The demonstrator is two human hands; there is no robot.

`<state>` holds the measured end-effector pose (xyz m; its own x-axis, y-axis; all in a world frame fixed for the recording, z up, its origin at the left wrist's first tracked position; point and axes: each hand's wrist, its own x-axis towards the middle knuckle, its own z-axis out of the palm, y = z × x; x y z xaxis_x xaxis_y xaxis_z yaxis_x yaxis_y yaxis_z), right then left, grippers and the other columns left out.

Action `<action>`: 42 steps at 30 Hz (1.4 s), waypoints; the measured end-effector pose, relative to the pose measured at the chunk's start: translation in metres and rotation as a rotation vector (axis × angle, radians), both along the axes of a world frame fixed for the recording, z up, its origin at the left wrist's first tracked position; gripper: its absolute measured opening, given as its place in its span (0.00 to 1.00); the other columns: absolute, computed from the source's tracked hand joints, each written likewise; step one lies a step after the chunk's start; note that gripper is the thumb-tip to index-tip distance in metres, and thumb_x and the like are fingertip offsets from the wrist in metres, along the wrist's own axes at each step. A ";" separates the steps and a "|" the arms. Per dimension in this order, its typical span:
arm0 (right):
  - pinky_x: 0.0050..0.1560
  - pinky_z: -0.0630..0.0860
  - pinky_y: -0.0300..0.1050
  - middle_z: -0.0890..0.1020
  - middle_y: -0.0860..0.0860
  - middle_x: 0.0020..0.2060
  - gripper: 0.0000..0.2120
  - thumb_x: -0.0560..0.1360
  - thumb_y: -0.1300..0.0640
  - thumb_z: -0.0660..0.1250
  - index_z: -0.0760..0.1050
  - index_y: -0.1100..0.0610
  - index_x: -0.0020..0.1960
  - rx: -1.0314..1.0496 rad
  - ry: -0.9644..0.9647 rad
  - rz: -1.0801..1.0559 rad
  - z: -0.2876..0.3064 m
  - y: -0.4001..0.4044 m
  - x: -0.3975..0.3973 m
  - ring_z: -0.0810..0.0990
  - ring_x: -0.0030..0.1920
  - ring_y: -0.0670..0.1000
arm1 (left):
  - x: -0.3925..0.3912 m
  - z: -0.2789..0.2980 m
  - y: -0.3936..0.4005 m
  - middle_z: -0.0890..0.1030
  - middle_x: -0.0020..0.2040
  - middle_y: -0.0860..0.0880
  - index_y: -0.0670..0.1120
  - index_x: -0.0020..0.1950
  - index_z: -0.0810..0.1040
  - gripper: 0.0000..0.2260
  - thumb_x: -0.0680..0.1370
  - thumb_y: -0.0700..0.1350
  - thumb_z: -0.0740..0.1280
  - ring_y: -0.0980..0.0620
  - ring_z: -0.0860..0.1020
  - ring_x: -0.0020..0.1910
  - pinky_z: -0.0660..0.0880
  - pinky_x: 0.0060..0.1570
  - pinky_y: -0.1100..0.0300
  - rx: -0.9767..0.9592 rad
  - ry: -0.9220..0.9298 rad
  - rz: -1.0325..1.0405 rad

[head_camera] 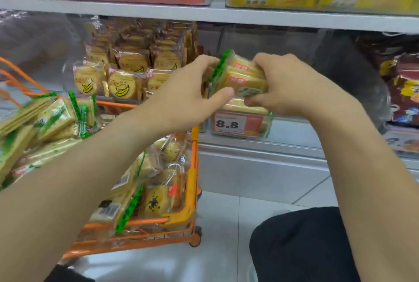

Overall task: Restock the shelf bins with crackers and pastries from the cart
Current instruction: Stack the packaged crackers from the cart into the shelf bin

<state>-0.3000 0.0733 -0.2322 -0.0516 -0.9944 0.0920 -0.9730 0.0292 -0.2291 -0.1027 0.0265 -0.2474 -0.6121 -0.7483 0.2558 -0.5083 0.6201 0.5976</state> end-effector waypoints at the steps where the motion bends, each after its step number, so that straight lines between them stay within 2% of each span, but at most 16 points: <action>1: 0.47 0.74 0.52 0.76 0.52 0.47 0.21 0.69 0.48 0.78 0.69 0.52 0.52 0.013 0.021 -0.086 -0.003 -0.002 -0.015 0.74 0.47 0.58 | -0.012 -0.004 -0.004 0.75 0.68 0.53 0.48 0.74 0.67 0.25 0.79 0.54 0.66 0.56 0.73 0.65 0.66 0.62 0.66 -0.020 -0.053 0.018; 4: 0.48 0.74 0.50 0.77 0.54 0.47 0.21 0.68 0.51 0.80 0.72 0.55 0.52 0.127 0.016 -0.267 -0.017 -0.007 -0.056 0.74 0.46 0.57 | -0.050 -0.015 -0.010 0.75 0.68 0.47 0.44 0.71 0.71 0.19 0.81 0.47 0.62 0.50 0.73 0.66 0.64 0.59 0.67 -0.053 -0.175 -0.009; 6: 0.51 0.77 0.52 0.81 0.56 0.50 0.23 0.65 0.51 0.82 0.75 0.56 0.52 0.190 -0.024 -0.354 -0.030 -0.011 -0.076 0.76 0.46 0.58 | -0.074 -0.025 -0.014 0.79 0.63 0.44 0.42 0.66 0.77 0.15 0.81 0.42 0.60 0.47 0.79 0.58 0.70 0.54 0.65 -0.021 -0.265 -0.041; 8: 0.54 0.77 0.52 0.81 0.57 0.57 0.30 0.62 0.51 0.83 0.78 0.56 0.61 0.262 -0.022 -0.407 -0.041 -0.014 -0.087 0.78 0.52 0.59 | -0.089 -0.039 -0.020 0.80 0.60 0.40 0.41 0.63 0.78 0.15 0.79 0.39 0.58 0.43 0.82 0.52 0.76 0.52 0.58 0.035 -0.350 -0.055; 10: 0.50 0.75 0.47 0.81 0.56 0.56 0.33 0.63 0.53 0.83 0.78 0.56 0.65 0.360 0.008 -0.433 -0.051 -0.018 -0.100 0.78 0.51 0.59 | -0.102 -0.055 -0.028 0.79 0.62 0.40 0.42 0.65 0.77 0.16 0.80 0.40 0.58 0.40 0.78 0.59 0.74 0.58 0.53 0.038 -0.405 -0.052; 12: 0.46 0.73 0.44 0.81 0.55 0.50 0.22 0.68 0.57 0.79 0.81 0.58 0.61 0.444 0.056 -0.431 -0.059 -0.021 -0.109 0.79 0.47 0.59 | -0.110 -0.066 -0.035 0.76 0.66 0.42 0.44 0.65 0.75 0.16 0.81 0.44 0.55 0.41 0.73 0.66 0.70 0.64 0.48 0.011 -0.463 -0.041; 15: 0.47 0.74 0.43 0.82 0.58 0.54 0.14 0.74 0.61 0.68 0.81 0.61 0.59 0.475 0.075 -0.446 -0.071 -0.024 -0.115 0.79 0.48 0.59 | -0.115 -0.071 -0.038 0.72 0.71 0.45 0.48 0.68 0.71 0.18 0.81 0.47 0.52 0.42 0.69 0.70 0.67 0.66 0.44 0.000 -0.588 -0.027; 18: 0.48 0.73 0.44 0.81 0.58 0.58 0.16 0.74 0.62 0.66 0.79 0.62 0.62 0.469 0.056 -0.471 -0.083 -0.031 -0.118 0.76 0.47 0.58 | -0.116 -0.072 -0.040 0.69 0.73 0.45 0.48 0.71 0.68 0.20 0.81 0.48 0.51 0.43 0.67 0.71 0.65 0.67 0.44 0.013 -0.626 -0.027; 21: 0.48 0.74 0.44 0.80 0.57 0.53 0.14 0.70 0.62 0.72 0.78 0.61 0.55 0.438 -0.005 -0.540 -0.090 -0.036 -0.117 0.76 0.46 0.59 | -0.116 -0.072 -0.038 0.68 0.74 0.44 0.47 0.73 0.66 0.21 0.82 0.49 0.50 0.44 0.66 0.72 0.64 0.69 0.44 0.011 -0.623 -0.018; 23: 0.52 0.77 0.46 0.79 0.56 0.52 0.16 0.68 0.61 0.74 0.78 0.59 0.56 0.407 -0.053 -0.584 -0.092 -0.036 -0.115 0.77 0.47 0.59 | -0.116 -0.072 -0.036 0.68 0.74 0.44 0.47 0.73 0.67 0.21 0.82 0.49 0.49 0.44 0.66 0.72 0.64 0.69 0.44 0.004 -0.613 -0.011; 25: 0.60 0.78 0.52 0.79 0.56 0.52 0.21 0.67 0.60 0.75 0.78 0.59 0.59 0.373 -0.088 -0.635 -0.092 -0.033 -0.114 0.78 0.51 0.60 | -0.115 -0.073 -0.036 0.69 0.74 0.44 0.47 0.73 0.67 0.21 0.82 0.49 0.49 0.44 0.66 0.72 0.64 0.69 0.44 -0.002 -0.609 -0.003; 28: 0.63 0.77 0.56 0.79 0.58 0.58 0.28 0.64 0.59 0.75 0.78 0.59 0.63 0.358 -0.113 -0.665 -0.089 -0.029 -0.114 0.77 0.59 0.62 | -0.115 -0.073 -0.035 0.68 0.74 0.45 0.48 0.73 0.67 0.21 0.82 0.49 0.49 0.44 0.66 0.72 0.63 0.69 0.44 0.000 -0.622 0.009; 30: 0.64 0.76 0.56 0.76 0.59 0.63 0.28 0.66 0.59 0.76 0.76 0.59 0.66 0.353 -0.104 -0.672 -0.089 -0.027 -0.116 0.75 0.62 0.63 | -0.115 -0.073 -0.035 0.68 0.74 0.45 0.48 0.73 0.66 0.21 0.82 0.50 0.49 0.44 0.65 0.72 0.62 0.70 0.43 0.003 -0.629 0.009; 35: 0.69 0.71 0.56 0.59 0.63 0.74 0.30 0.74 0.61 0.72 0.67 0.64 0.73 0.354 -0.056 -0.725 -0.089 -0.028 -0.120 0.69 0.69 0.66 | -0.115 -0.073 -0.035 0.67 0.75 0.45 0.48 0.74 0.65 0.22 0.81 0.50 0.48 0.44 0.65 0.73 0.61 0.71 0.43 0.007 -0.636 0.008; 39: 0.71 0.66 0.57 0.54 0.64 0.75 0.39 0.74 0.64 0.72 0.53 0.64 0.77 0.289 -0.106 -0.768 -0.082 -0.025 -0.113 0.60 0.74 0.66 | -0.115 -0.071 -0.034 0.66 0.76 0.46 0.48 0.75 0.64 0.23 0.81 0.50 0.48 0.44 0.64 0.74 0.60 0.71 0.42 0.025 -0.639 0.006; 42: 0.73 0.64 0.58 0.51 0.63 0.77 0.48 0.71 0.58 0.78 0.50 0.62 0.79 0.307 -0.139 -0.747 -0.066 -0.017 -0.102 0.55 0.76 0.65 | -0.115 -0.067 -0.033 0.65 0.76 0.46 0.48 0.76 0.63 0.23 0.81 0.50 0.48 0.44 0.61 0.75 0.55 0.72 0.38 0.037 -0.678 -0.018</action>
